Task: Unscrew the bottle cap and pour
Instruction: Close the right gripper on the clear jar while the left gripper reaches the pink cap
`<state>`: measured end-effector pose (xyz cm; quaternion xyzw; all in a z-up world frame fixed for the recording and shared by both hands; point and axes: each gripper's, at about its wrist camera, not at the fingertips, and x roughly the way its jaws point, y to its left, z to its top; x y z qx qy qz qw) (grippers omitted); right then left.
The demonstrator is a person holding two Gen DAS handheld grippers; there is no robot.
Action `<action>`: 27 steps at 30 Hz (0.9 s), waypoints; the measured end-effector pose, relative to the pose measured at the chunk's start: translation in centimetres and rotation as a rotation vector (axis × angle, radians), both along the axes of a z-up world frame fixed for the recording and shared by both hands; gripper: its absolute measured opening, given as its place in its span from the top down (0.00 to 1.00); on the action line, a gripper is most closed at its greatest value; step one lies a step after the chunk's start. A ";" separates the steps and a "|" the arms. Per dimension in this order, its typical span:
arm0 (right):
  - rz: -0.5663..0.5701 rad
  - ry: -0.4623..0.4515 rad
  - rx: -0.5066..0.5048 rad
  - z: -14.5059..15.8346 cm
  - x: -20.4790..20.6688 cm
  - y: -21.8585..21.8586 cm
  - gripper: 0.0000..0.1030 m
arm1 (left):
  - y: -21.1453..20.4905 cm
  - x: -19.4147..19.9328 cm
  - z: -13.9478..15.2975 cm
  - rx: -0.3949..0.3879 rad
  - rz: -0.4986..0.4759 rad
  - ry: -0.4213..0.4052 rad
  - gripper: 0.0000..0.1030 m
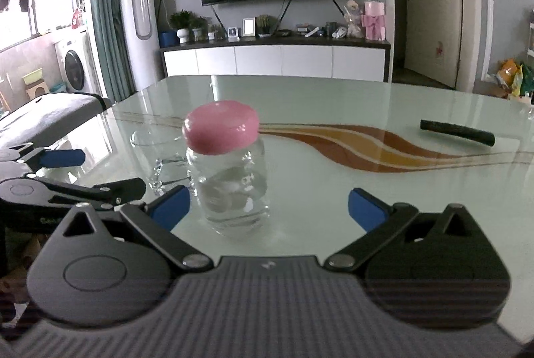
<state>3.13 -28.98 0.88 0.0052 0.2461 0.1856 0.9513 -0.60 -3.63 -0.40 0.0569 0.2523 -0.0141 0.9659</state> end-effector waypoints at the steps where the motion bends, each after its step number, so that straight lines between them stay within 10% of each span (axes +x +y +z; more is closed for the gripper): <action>1: 0.003 0.010 0.003 0.2 0.5 -0.1 0.00 | -0.2 0.2 -0.1 -0.018 -0.012 0.009 0.00; 27: 0.150 -0.006 -0.029 0.6 4.0 0.5 0.00 | -2.6 3.7 -1.8 -0.043 -0.294 0.070 0.09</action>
